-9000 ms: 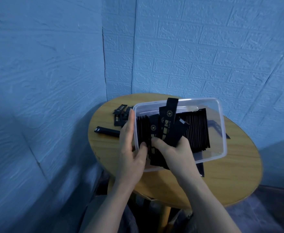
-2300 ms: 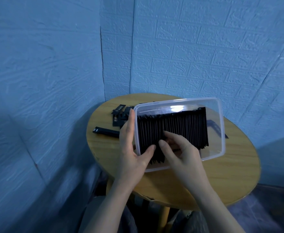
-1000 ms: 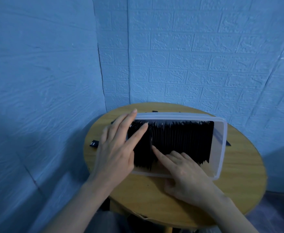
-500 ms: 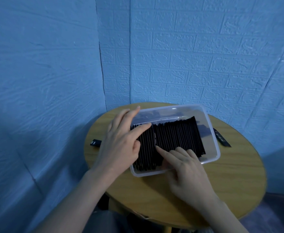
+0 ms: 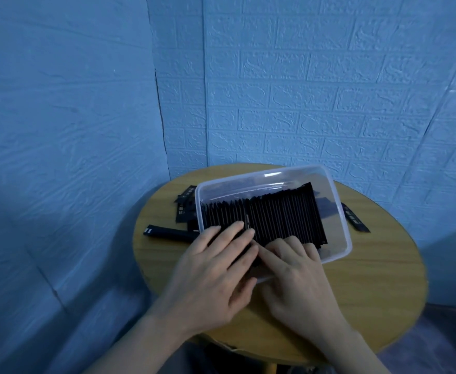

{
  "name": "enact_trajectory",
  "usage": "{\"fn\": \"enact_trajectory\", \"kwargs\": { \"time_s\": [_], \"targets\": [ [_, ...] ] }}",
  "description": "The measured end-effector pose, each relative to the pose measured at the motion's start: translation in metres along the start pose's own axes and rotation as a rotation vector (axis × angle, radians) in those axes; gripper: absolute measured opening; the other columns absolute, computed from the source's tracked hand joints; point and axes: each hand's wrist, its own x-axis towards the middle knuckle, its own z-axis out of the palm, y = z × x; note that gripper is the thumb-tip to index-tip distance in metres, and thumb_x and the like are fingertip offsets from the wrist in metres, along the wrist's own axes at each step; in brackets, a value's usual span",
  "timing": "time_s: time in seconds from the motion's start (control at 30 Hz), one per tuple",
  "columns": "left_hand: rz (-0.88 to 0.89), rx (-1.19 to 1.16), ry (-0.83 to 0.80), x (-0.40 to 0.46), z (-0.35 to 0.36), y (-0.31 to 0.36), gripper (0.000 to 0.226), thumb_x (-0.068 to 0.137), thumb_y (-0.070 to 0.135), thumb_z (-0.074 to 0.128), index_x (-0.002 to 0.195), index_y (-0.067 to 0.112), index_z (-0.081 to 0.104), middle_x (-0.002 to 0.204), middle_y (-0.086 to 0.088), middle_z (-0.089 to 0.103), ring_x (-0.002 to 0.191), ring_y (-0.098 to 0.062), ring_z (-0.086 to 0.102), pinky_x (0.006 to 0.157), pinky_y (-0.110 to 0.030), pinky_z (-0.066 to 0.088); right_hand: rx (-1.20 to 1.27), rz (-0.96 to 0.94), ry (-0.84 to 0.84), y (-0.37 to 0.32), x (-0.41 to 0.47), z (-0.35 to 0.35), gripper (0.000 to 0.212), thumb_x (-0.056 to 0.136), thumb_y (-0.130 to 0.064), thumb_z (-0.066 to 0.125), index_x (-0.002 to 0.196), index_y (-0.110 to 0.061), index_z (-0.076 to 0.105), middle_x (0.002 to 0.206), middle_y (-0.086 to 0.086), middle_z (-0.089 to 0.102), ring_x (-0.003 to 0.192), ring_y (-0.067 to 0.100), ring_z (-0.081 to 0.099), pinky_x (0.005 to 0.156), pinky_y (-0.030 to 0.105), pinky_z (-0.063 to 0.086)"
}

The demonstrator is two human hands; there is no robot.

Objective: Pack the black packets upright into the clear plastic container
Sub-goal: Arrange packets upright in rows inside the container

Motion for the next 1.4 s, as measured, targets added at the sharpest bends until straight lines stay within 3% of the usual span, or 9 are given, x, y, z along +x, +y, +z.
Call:
{"fn": "enact_trajectory", "kwargs": {
  "time_s": [0.13, 0.23, 0.33, 0.47, 0.7, 0.83, 1.0, 1.23, 1.4],
  "targets": [
    [0.058, 0.110, -0.080, -0.002, 0.002, 0.002, 0.063, 0.092, 0.058, 0.049, 0.131, 0.010, 0.060, 0.144, -0.009, 0.052, 0.136, -0.027, 0.044, 0.105, -0.046, 0.033, -0.033, 0.040, 0.004, 0.004, -0.004, 0.002, 0.053, 0.073, -0.031, 0.047, 0.124, -0.021, 0.061, 0.092, -0.006, 0.053, 0.083, 0.017, 0.047, 0.069, 0.031, 0.037],
    [0.073, 0.221, -0.066, 0.000, 0.002, 0.003, 0.046, 0.092, 0.039, 0.054, 0.127, 0.009, 0.060, 0.139, -0.011, 0.055, 0.135, -0.029, 0.043, 0.106, -0.045, 0.029, -0.029, 0.032, 0.047, 0.003, -0.005, 0.005, 0.047, 0.077, -0.027, 0.045, 0.121, -0.023, 0.061, 0.087, -0.005, 0.052, 0.079, 0.018, 0.048, 0.065, 0.033, 0.039],
    [0.071, 0.257, -0.008, 0.006, 0.005, 0.004, 0.030, 0.099, 0.020, 0.035, 0.111, 0.011, 0.061, 0.125, -0.012, 0.061, 0.133, -0.031, 0.046, 0.105, -0.045, 0.031, -0.019, 0.004, 0.075, -0.001, -0.006, 0.009, 0.029, 0.076, -0.019, 0.052, 0.104, -0.026, 0.059, 0.086, -0.005, 0.051, 0.077, 0.019, 0.048, 0.065, 0.035, 0.038],
    [0.087, 0.219, 0.053, 0.011, 0.010, 0.002, 0.058, 0.107, 0.020, 0.006, 0.103, 0.011, 0.063, 0.120, -0.012, 0.065, 0.132, -0.031, 0.049, 0.107, -0.047, 0.032, -0.008, 0.008, 0.124, -0.001, -0.005, 0.012, 0.020, 0.082, -0.016, 0.049, 0.093, -0.024, 0.064, 0.085, -0.003, 0.052, 0.076, 0.020, 0.050, 0.065, 0.036, 0.039],
    [0.147, 0.263, 0.115, 0.009, 0.024, -0.008, 0.029, 0.104, 0.030, 0.044, 0.115, 0.010, 0.063, 0.125, -0.012, 0.064, 0.133, -0.032, 0.048, 0.111, -0.049, 0.032, 0.052, -0.009, 0.206, 0.000, -0.005, 0.011, 0.018, 0.078, -0.009, 0.064, 0.087, -0.023, 0.070, 0.086, -0.005, 0.059, 0.078, 0.019, 0.052, 0.070, 0.032, 0.029],
    [0.137, 0.257, 0.148, 0.006, 0.029, -0.009, 0.033, 0.103, 0.026, 0.048, 0.127, 0.007, 0.061, 0.133, -0.013, 0.060, 0.134, -0.032, 0.047, 0.110, -0.051, 0.035, 0.020, 0.000, 0.226, -0.001, -0.005, 0.010, 0.022, 0.079, -0.009, 0.066, 0.093, -0.023, 0.072, 0.085, -0.004, 0.061, 0.077, 0.019, 0.053, 0.070, 0.033, 0.029],
    [0.191, 0.232, 0.174, 0.010, 0.029, -0.024, 0.028, 0.103, 0.014, 0.048, 0.124, 0.007, 0.064, 0.139, -0.013, 0.057, 0.137, -0.034, 0.043, 0.108, -0.054, 0.038, 0.024, 0.014, 0.279, 0.002, -0.006, 0.011, 0.023, 0.085, -0.016, 0.059, 0.103, -0.020, 0.073, 0.089, -0.003, 0.064, 0.082, 0.020, 0.056, 0.072, 0.033, 0.034],
    [0.157, 0.265, 0.163, 0.016, 0.020, -0.069, 0.033, 0.101, 0.010, 0.039, 0.117, 0.010, 0.068, 0.140, -0.010, 0.056, 0.140, -0.033, 0.038, 0.113, -0.054, 0.028, 0.055, -0.090, 0.342, -0.004, 0.000, -0.001, 0.042, 0.088, -0.017, 0.059, 0.129, -0.022, 0.056, 0.131, 0.002, 0.052, 0.123, 0.022, 0.046, 0.095, 0.033, 0.028],
    [0.032, 0.282, 0.119, 0.013, 0.021, -0.119, 0.026, 0.095, 0.011, 0.051, 0.113, 0.009, 0.070, 0.136, -0.011, 0.059, 0.139, -0.034, 0.040, 0.113, -0.055, 0.027, 0.082, -0.151, 0.092, -0.016, 0.030, 0.003, 0.036, 0.090, -0.038, 0.051, 0.124, -0.027, 0.057, 0.126, -0.003, 0.054, 0.124, 0.019, 0.045, 0.100, 0.033, 0.029]
  ]
}}
